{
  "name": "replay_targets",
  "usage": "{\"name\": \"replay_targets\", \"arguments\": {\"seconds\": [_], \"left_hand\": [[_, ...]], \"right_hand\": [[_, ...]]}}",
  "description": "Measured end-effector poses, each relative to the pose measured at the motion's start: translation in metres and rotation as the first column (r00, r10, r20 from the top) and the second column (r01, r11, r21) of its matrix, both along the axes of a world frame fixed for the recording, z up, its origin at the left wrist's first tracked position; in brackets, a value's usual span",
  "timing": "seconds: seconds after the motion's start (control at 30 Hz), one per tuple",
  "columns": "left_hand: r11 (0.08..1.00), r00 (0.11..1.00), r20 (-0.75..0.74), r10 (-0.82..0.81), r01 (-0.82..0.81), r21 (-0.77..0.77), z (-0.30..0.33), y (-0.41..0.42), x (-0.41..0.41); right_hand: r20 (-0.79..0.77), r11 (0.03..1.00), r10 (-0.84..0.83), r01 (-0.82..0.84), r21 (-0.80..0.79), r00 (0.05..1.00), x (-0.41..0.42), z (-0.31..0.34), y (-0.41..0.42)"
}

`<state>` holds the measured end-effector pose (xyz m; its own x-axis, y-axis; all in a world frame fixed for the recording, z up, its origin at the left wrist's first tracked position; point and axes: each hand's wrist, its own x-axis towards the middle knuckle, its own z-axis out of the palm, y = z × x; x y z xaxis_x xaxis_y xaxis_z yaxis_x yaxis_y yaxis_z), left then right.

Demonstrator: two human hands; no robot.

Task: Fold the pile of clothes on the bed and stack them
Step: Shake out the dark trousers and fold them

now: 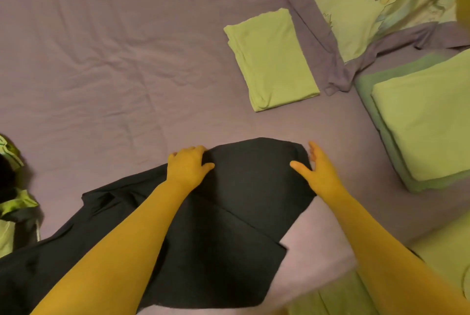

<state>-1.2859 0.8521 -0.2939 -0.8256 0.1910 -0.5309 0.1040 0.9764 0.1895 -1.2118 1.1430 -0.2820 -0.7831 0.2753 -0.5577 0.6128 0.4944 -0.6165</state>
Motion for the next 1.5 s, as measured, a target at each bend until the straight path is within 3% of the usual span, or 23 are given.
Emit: {"name": "replay_targets", "arguments": {"seconds": [0.13,0.23,0.33,0.5,0.67,0.77,0.87,1.07,1.27,1.5], "left_hand": [[0.988,0.99,0.13,-0.054,0.034,0.152,-0.001,0.059,-0.014],[0.934,0.949,0.308,-0.064,-0.051,0.353,0.009,0.101,-0.025],[0.85,0.905,0.425,-0.021,-0.207,0.484,0.027,0.124,-0.039],[0.745,0.78,0.61,-0.138,-0.324,0.583,0.053,0.155,-0.051],[0.767,0.762,0.569,-0.309,-0.154,0.623,0.059,0.18,-0.047],[0.768,0.761,0.589,-0.271,-0.198,0.609,0.062,0.18,-0.044],[0.77,0.817,0.54,-0.201,-0.209,0.603,0.066,0.178,-0.046],[0.75,0.796,0.544,-0.265,-0.184,0.635,0.08,0.177,-0.047],[0.735,0.787,0.584,-0.198,-0.275,0.62,0.09,0.176,-0.041],[0.777,0.817,0.532,-0.223,-0.181,0.603,0.111,0.185,-0.043]], "right_hand": [[-0.008,0.999,0.008,-0.007,0.043,1.0,0.038,-0.024,0.013],[-0.045,0.995,-0.095,0.094,-0.017,0.994,0.051,-0.028,0.018],[-0.196,0.964,-0.247,0.22,-0.15,0.949,0.059,-0.013,0.028],[-0.294,0.946,-0.288,0.224,-0.234,0.911,0.064,0.007,0.044],[-0.179,0.869,-0.348,0.245,-0.43,0.92,0.067,0.01,0.048],[-0.18,0.828,-0.402,0.273,-0.49,0.898,0.069,0.015,0.049],[-0.194,0.797,-0.446,0.289,-0.53,0.874,0.07,0.022,0.05],[-0.103,0.691,-0.517,0.343,-0.636,0.85,0.069,0.028,0.053],[-0.07,0.642,-0.517,0.332,-0.692,0.853,0.069,0.031,0.051],[0.001,0.607,-0.467,0.322,-0.727,0.884,0.068,0.044,0.052]]}}
